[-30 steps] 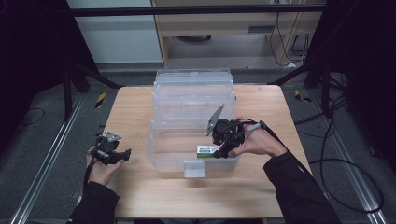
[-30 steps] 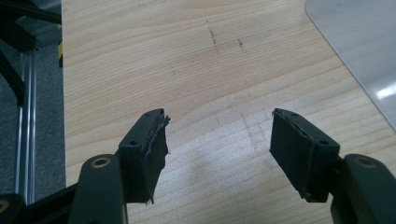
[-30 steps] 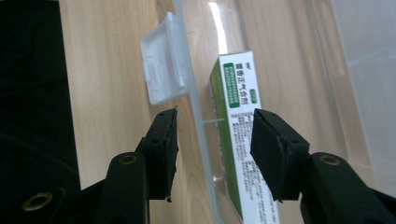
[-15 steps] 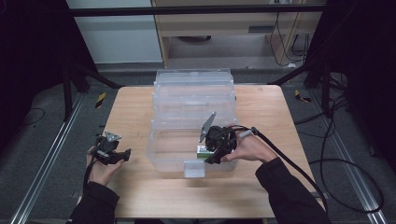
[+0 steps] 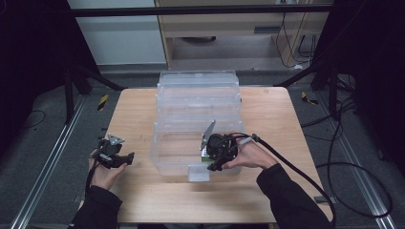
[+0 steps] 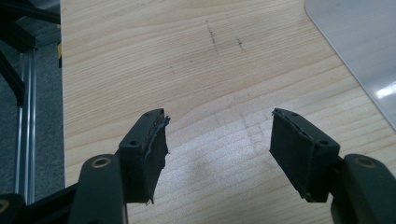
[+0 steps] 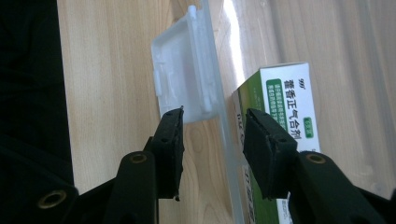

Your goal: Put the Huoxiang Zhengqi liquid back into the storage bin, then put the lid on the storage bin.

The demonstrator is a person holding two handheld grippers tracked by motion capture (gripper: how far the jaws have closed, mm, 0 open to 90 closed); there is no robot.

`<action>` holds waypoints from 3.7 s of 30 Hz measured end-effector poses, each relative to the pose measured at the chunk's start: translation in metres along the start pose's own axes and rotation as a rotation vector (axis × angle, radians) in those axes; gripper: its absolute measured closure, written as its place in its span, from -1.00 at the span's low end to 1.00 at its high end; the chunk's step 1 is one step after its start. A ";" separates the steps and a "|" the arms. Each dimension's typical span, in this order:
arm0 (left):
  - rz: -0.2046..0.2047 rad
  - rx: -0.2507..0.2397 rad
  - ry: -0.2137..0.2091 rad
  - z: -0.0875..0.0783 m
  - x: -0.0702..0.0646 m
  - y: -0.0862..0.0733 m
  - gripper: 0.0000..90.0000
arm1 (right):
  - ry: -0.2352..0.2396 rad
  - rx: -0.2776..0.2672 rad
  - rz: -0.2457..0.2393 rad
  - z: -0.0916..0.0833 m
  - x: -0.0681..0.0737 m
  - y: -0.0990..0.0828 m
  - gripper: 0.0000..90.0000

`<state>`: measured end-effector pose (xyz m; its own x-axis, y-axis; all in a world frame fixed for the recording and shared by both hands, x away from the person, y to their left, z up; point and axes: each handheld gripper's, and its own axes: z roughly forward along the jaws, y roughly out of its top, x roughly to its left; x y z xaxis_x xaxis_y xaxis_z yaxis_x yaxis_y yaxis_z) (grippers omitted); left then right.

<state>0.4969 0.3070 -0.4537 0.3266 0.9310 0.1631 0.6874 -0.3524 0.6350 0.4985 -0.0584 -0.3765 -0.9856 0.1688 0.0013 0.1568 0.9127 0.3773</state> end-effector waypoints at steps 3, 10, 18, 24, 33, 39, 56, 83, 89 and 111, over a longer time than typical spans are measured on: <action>0.001 0.001 0.000 0.000 0.000 0.000 -0.22 | -0.005 0.013 -0.009 0.004 -0.001 0.001 0.31; 0.002 0.003 0.001 0.001 0.000 0.000 -0.22 | 0.002 0.037 -0.019 0.014 -0.004 0.002 0.35; 0.002 -0.001 0.003 0.000 0.000 0.000 -0.21 | 0.015 0.057 -0.025 0.020 -0.005 0.002 0.41; 0.006 -0.010 0.001 -0.003 0.000 0.002 -0.21 | 0.023 0.074 -0.035 0.026 -0.003 0.003 0.45; 0.015 -0.035 -0.004 -0.010 -0.001 0.006 -0.21 | 0.020 0.069 -0.033 0.027 -0.002 0.003 0.46; 0.025 -0.054 -0.017 -0.016 -0.002 0.010 -0.20 | 0.015 0.071 -0.026 0.026 -0.001 0.003 0.46; 0.086 -0.133 -0.031 -0.048 0.003 0.042 -0.20 | -0.001 0.068 -0.027 0.027 0.001 0.003 0.46; 0.351 -0.132 -0.118 -0.075 -0.014 0.106 -0.15 | -0.010 0.058 -0.030 0.026 0.003 0.001 0.46; 0.435 -0.129 -0.113 -0.084 -0.022 0.122 -0.14 | -0.010 0.059 -0.035 0.026 0.003 0.001 0.46; 0.585 -0.155 -0.120 -0.083 -0.046 0.170 -0.11 | -0.006 0.055 -0.038 0.026 0.003 0.001 0.46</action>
<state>0.5449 0.2123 -0.2911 0.6979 0.5672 0.4373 0.2728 -0.7751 0.5699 0.4977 -0.0476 -0.4004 -0.9906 0.1354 -0.0180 0.1223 0.9376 0.3256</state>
